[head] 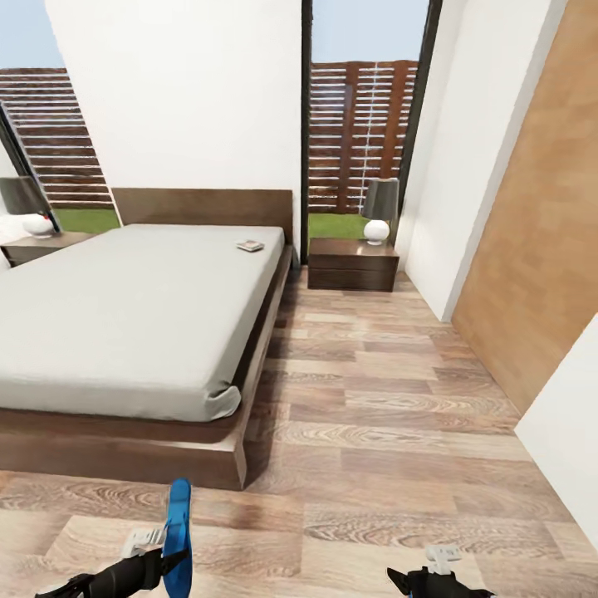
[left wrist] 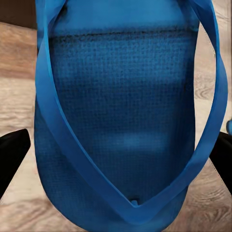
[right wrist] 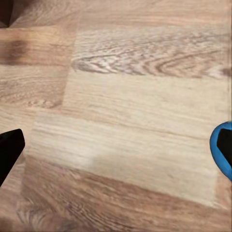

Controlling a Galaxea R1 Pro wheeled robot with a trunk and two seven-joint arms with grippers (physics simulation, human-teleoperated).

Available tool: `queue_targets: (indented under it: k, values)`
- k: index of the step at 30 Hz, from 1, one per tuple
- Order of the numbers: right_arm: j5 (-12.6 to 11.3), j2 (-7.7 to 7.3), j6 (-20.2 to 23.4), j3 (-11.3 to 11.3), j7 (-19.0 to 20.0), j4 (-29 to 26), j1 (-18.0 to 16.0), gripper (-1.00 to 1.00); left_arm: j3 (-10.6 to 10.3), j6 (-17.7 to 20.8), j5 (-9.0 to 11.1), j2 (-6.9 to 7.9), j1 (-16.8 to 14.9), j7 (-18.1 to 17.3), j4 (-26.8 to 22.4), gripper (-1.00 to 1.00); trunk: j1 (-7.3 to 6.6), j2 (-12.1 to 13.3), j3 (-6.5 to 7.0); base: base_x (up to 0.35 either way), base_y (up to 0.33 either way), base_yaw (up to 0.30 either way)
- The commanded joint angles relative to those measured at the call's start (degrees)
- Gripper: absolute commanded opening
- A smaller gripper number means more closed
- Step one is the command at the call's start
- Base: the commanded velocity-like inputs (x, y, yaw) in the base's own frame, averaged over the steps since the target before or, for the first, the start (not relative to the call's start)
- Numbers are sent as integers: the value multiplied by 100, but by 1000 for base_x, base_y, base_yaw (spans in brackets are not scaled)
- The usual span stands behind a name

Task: In the bedroom, move the book from the bed onto either nightstand, and place the two sandals side by side next to the bed.

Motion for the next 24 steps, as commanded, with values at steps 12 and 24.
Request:
queue_targets:
  k: [12, 24]
  values:
    - [-59, -3, 48, 7, 15, -8, -3, 100, -14, -20, 42, 5, -2, -16, 6, -100, 2, -2, -5, 54, 0, -279]
    - [-60, -3, 48, 7, 15, -7, -5, 100, -14, -20, 41, 5, -2, -16, 6, -100, 2, -2, -5, 0, 0, -279]
